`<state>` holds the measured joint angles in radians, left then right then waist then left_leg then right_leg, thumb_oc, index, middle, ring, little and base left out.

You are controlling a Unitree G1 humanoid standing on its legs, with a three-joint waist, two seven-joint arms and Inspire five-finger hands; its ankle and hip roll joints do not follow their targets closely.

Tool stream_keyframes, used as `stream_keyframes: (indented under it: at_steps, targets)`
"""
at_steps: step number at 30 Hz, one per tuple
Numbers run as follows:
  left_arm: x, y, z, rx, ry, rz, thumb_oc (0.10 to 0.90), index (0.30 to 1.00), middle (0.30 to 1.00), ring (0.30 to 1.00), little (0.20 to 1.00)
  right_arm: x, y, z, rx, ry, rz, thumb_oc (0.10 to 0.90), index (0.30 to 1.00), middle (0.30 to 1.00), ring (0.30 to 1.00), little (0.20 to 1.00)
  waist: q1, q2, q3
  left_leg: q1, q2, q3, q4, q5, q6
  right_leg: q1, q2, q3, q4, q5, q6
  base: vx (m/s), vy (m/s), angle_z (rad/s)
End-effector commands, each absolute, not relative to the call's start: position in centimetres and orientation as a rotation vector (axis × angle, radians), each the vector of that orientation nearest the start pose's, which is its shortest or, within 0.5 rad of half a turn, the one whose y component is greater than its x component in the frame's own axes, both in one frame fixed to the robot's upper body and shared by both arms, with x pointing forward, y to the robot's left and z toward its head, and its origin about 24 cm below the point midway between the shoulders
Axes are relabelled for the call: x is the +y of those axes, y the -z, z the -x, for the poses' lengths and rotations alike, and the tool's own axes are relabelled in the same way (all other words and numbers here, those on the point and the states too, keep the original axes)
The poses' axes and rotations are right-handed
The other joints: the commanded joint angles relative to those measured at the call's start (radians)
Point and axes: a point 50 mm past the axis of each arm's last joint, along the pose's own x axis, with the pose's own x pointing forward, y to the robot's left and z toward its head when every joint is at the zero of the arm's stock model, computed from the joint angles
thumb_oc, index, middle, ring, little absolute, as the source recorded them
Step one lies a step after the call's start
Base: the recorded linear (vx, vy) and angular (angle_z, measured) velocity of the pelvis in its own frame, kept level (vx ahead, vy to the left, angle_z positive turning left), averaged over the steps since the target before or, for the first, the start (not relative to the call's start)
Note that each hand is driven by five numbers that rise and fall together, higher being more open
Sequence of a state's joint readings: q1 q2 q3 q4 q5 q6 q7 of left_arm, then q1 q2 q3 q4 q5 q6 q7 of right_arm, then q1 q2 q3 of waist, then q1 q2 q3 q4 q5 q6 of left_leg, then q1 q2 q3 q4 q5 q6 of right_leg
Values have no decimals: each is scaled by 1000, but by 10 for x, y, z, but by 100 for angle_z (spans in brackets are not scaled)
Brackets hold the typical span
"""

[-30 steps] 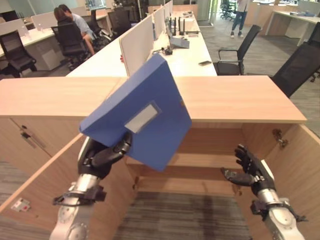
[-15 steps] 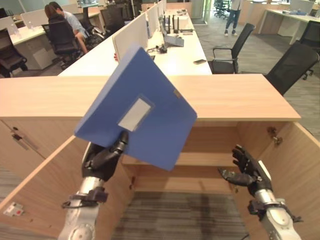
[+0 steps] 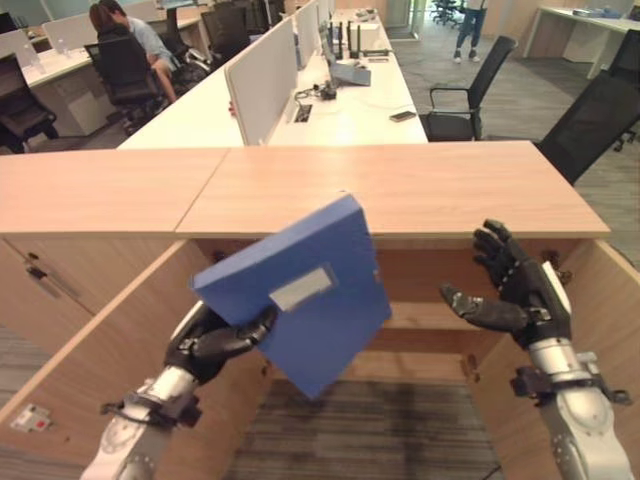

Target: Put the empty folder in the office cabinet

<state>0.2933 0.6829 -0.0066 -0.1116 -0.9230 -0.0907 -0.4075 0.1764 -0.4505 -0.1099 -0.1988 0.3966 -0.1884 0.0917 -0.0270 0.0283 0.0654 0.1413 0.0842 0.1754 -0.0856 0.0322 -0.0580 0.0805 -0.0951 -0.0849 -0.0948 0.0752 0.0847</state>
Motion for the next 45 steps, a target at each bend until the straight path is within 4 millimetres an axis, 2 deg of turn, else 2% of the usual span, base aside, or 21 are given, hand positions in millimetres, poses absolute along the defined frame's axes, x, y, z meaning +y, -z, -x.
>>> stream_keyframes:
  at_steps: [1, 6, 12, 17, 23, 30, 34, 36, 37, 41, 45]
  targets:
    - [253, -123, -218, -192, 504, 164, 400, 300, 300, 300, 300, -233, -167, -222, -626, -97, 81, 800, 900, 900, 900, 900, -22, -52, -58, -5, 40, -36, -2, -86, -33, 61, -72, -41, 8, -90, 67, 0, 0, 0]
    - [246, -130, -222, -193, 569, 118, 400, 300, 300, 300, 300, -227, -166, -225, -621, -140, 57, 800, 900, 900, 900, 900, -23, -52, -60, -7, 39, -36, -2, -83, -34, 61, -73, -43, 8, -88, 68, -5, 0, -1]
    - [221, -143, -235, -225, 721, 63, 400, 300, 300, 300, 300, -196, -150, -238, -521, -360, 0, 800, 900, 900, 900, 900, -23, -55, -66, -7, 39, -34, -2, -78, -37, 61, -73, -45, 8, -86, 67, -1, -1, -1]
    - [221, -150, -242, -240, 740, -41, 400, 300, 300, 300, 300, -180, -146, -239, -476, -518, -67, 800, 900, 900, 900, 900, -21, -55, -70, -8, 41, -32, -2, -73, -42, 60, -73, -46, 8, -85, 67, 0, 0, 0]
    - [230, -150, -244, -237, 702, -103, 400, 300, 300, 300, 300, -179, -141, -237, -431, -586, -101, 800, 900, 900, 900, 900, -21, -54, -73, -6, 43, -30, -2, -72, -45, 58, -73, -46, 8, -85, 68, 0, 0, 0]
    - [245, -149, -243, -236, 623, -167, 400, 300, 300, 300, 300, -192, -135, -232, -365, -591, -5, 800, 900, 900, 900, 900, -22, -56, -76, -5, 45, -28, -2, -71, -47, 58, -72, -47, 8, -86, 68, 0, 0, 0]
    - [254, -146, -242, -219, 582, -205, 400, 300, 300, 300, 300, -207, -131, -232, -323, -538, 51, 800, 900, 900, 900, 900, -22, -58, -78, -6, 45, -27, -2, -71, -47, 58, -72, -47, 8, -86, 68, 0, 0, 0]
    - [261, -143, -242, -190, 556, -225, 400, 300, 300, 300, 300, -227, -130, -232, -292, -461, 130, 800, 900, 900, 900, 900, -25, -58, -79, -7, 45, -28, -2, -72, -47, 57, -72, -48, 8, -86, 70, 0, 0, 0]
    - [261, -143, -242, -191, 556, -225, 400, 300, 300, 300, 300, -227, -130, -232, -292, -460, 131, 800, 900, 900, 900, 900, -24, -57, -79, -7, 45, -28, -2, -72, -47, 57, -72, -48, 8, -86, 70, 0, 0, 0]
    - [273, -143, -242, -163, 520, -250, 400, 300, 300, 300, 300, -262, -142, -235, -297, -307, 248, 800, 900, 900, 900, 900, -29, -59, -80, -9, 45, -31, -2, -75, -47, 55, -73, -49, 8, -87, 72, 0, 0, 0]
    - [276, -144, -243, -160, 515, -260, 400, 300, 300, 300, 300, -273, -154, -235, -320, -275, 312, 800, 900, 900, 900, 900, -29, -61, -81, -10, 45, -30, -2, -76, -48, 53, -70, -48, 8, -89, 74, 0, 0, 0]
